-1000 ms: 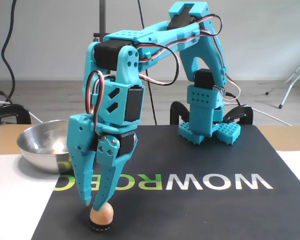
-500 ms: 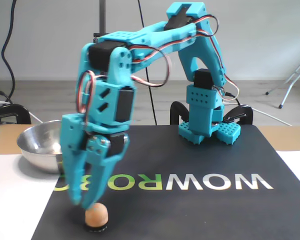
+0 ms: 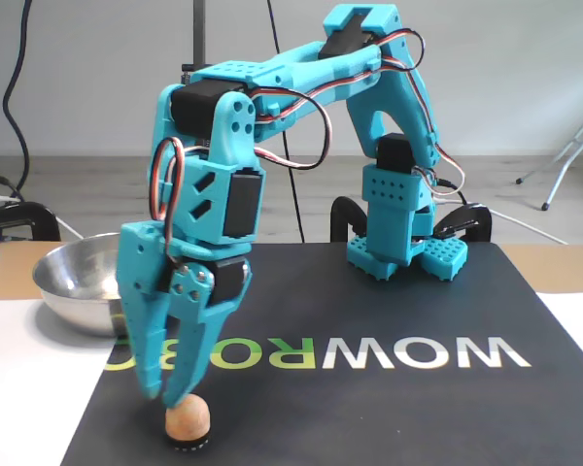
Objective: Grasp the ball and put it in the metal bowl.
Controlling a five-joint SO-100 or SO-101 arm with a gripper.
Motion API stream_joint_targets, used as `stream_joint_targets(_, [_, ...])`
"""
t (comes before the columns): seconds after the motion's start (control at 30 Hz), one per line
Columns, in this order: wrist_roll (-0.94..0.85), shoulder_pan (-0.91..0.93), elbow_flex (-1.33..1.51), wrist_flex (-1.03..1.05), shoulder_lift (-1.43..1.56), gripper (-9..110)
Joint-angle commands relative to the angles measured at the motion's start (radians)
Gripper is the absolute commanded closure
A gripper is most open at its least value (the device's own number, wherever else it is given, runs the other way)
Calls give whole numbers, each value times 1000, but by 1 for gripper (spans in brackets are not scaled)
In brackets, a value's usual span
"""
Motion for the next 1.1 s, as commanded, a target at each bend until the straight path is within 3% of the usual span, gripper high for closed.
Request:
stream_joint_targets(0.0, [3,-8,-20,31,83,83])
stream_joint_targets(0.67, [5,-20,-20,32,89,82])
stream_joint_targets(0.8, [5,-20,-20,34,86,73])
stream_joint_targets(1.07, [5,-21,-18,35,80,72])
